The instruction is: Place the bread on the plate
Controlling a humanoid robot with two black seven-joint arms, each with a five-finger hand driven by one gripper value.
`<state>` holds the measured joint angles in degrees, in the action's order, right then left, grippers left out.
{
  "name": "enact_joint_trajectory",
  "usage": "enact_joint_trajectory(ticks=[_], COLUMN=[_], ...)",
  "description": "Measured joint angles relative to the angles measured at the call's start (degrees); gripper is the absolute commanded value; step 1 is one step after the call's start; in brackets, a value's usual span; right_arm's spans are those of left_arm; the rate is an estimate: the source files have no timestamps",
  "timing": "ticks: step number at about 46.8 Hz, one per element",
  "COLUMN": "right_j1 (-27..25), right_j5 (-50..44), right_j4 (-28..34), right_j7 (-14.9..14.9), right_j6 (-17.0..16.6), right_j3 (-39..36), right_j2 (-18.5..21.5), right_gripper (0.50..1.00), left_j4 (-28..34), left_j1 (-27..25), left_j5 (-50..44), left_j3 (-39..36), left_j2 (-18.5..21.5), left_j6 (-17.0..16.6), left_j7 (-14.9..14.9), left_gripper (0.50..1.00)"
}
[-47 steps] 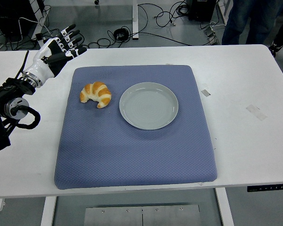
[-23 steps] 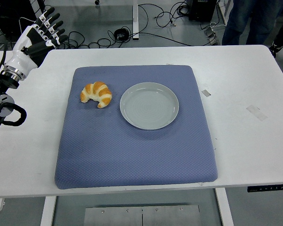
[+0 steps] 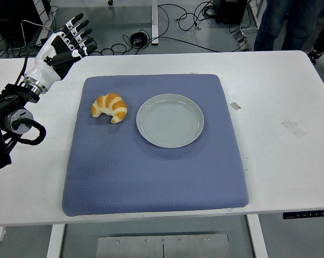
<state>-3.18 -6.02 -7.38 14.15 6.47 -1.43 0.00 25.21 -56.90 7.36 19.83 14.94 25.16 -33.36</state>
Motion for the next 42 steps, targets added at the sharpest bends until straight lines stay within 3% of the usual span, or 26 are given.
enact_joint_trajectory(ticks=[30, 42], right_j1=[0.0, 0.0], right_j5=[0.0, 0.0], right_j4=[0.0, 0.0], right_j7=[0.0, 0.0], right_j6=[0.0, 0.0], right_j3=[0.0, 0.0], right_j2=[0.0, 0.0], right_gripper=[1.000, 1.000], left_j4=[0.0, 0.1], left_j1=[-2.8, -6.7], left_j5=[0.6, 0.8], left_j3=[-4.3, -17.7], left_j2=[1.3, 2.2], left_j6=[-0.2, -1.0], left_j7=[1.7, 2.5], left_gripper=[0.975, 0.937])
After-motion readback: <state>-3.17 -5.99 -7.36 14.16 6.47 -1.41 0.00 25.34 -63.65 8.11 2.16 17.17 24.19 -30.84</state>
